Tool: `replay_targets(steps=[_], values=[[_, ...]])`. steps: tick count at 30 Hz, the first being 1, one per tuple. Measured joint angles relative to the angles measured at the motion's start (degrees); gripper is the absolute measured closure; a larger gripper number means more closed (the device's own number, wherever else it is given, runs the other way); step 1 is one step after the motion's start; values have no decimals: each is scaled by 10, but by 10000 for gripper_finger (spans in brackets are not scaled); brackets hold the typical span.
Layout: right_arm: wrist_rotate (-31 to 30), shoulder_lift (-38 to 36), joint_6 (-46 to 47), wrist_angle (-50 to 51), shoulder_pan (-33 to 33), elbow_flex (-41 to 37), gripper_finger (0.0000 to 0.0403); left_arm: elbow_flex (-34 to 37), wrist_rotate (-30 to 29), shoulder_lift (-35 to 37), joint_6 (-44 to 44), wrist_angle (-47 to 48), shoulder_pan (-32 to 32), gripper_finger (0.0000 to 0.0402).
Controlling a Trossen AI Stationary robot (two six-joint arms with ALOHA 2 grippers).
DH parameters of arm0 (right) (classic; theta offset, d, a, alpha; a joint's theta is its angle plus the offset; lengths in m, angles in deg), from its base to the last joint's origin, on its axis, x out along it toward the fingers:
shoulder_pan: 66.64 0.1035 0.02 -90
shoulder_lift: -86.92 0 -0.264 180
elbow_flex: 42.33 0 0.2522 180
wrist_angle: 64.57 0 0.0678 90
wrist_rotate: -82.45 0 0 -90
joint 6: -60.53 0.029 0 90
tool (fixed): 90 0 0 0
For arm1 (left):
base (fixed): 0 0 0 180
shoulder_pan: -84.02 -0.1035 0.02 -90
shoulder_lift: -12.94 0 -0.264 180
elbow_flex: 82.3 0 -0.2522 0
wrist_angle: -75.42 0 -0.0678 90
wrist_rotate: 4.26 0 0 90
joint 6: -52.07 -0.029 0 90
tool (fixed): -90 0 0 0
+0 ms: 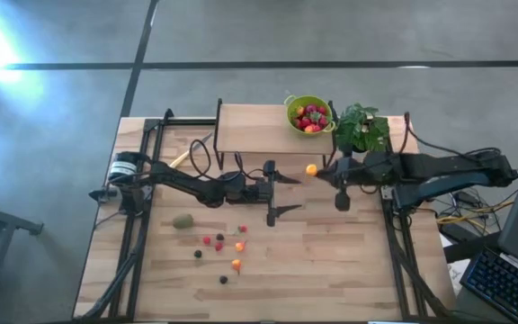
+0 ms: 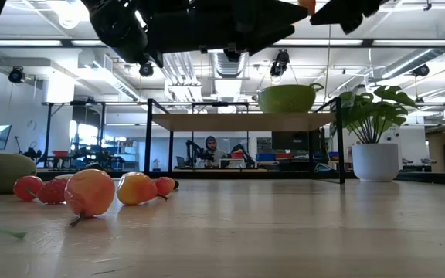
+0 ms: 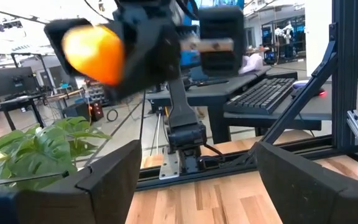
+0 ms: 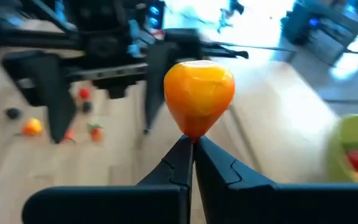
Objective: Build produce basket
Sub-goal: Put the pear into the green basket
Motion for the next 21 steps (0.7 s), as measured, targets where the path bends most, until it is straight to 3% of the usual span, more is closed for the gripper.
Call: replay_targets(steps=[5, 21], values=[[-35, 31, -8, 113, -39, 89, 394, 0, 0, 0, 29, 0, 0, 81], [-28, 214, -62, 345, -253, 333, 394, 0, 0, -2, 90, 53, 0, 85]])
